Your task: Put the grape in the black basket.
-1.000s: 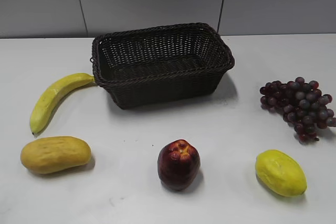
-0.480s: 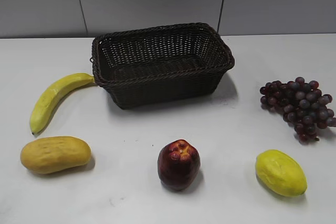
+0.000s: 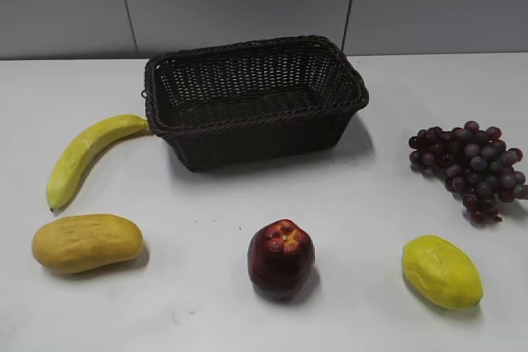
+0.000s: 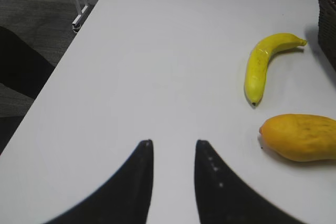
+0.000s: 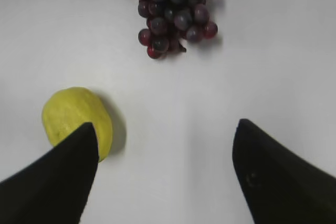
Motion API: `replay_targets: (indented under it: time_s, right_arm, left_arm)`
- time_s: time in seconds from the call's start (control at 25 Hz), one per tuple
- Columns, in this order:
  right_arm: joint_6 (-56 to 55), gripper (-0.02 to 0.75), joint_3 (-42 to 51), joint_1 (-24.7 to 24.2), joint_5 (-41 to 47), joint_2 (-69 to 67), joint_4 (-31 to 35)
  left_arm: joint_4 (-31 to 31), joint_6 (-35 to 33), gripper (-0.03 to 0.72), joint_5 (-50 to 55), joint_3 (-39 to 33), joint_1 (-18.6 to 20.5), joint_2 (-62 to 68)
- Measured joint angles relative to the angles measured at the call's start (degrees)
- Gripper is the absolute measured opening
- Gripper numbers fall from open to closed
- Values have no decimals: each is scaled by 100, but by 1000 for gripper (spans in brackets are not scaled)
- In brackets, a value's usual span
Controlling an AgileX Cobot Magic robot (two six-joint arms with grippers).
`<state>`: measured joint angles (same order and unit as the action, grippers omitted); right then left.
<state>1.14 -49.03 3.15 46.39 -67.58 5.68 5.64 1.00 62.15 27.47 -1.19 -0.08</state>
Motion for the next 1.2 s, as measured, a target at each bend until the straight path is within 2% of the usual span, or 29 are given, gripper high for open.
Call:
replay_targets:
  time_s: [0.28, 0.48, 0.68, 1.0, 1.08, 1.2]
  right_arm:
    - [490, 603, -1298, 0, -207, -2206, -1]
    - [716, 603, -1868, 0, -330, -3357, -1]
    - [816, 601, -2182, 0, -458, -4325, -136]
    - [847, 592, -2287, 0, -771, -4921, -165]
    - [847, 559, -2306, 0, -800, -4947, -148]
    - [847, 414, -2306, 0, -811, -4947, -148]
  left_arm:
    - [0, 0, 217, 0, 0, 0, 0]
    - [0, 0, 217, 0, 0, 0, 0]
    - [0, 0, 217, 0, 0, 0, 0]
    - [0, 0, 217, 0, 0, 0, 0]
    - [0, 0, 217, 0, 0, 0, 0]
    - [0, 0, 217, 0, 0, 0, 0]
